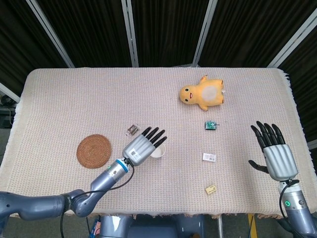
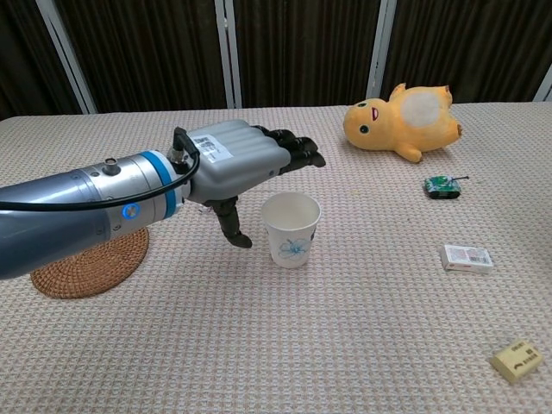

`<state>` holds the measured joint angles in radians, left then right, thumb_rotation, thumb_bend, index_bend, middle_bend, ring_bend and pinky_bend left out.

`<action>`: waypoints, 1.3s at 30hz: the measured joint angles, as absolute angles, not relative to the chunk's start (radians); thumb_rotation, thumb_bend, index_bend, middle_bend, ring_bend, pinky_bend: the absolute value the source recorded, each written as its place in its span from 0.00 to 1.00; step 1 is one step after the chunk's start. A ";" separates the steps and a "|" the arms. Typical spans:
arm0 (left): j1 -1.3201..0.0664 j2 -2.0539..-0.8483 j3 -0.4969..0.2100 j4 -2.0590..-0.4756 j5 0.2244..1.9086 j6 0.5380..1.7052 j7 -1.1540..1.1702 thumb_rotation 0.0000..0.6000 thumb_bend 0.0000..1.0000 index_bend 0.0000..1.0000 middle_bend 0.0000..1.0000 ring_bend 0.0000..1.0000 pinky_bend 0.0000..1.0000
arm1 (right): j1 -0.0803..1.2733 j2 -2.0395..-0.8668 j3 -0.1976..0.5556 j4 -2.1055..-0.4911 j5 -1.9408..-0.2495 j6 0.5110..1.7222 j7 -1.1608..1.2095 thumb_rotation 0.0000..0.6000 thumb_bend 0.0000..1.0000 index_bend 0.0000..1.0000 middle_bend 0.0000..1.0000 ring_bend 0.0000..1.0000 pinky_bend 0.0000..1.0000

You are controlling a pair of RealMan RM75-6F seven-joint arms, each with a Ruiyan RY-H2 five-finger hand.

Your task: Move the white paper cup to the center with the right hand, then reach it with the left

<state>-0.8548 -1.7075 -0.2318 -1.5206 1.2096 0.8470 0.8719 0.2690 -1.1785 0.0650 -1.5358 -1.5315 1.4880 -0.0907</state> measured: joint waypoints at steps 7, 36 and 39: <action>-0.889 -1.732 -0.229 -1.477 1.188 0.840 0.845 1.00 0.00 0.25 0.23 0.20 0.33 | 0.267 -1.181 0.076 -1.534 -1.525 1.480 -0.095 1.00 0.00 0.00 0.00 0.00 0.00; -0.834 -1.505 -0.207 -1.635 1.151 1.008 0.823 1.00 0.04 0.44 0.41 0.34 0.44 | 0.248 -1.172 0.078 -1.556 -1.572 1.494 -0.094 1.00 0.00 0.00 0.00 0.00 0.00; -0.782 -1.410 -0.183 -1.677 1.141 1.030 0.792 1.00 0.04 0.44 0.41 0.34 0.44 | 0.245 -1.173 0.073 -1.562 -1.584 1.497 -0.100 1.00 0.00 0.00 0.00 0.00 0.00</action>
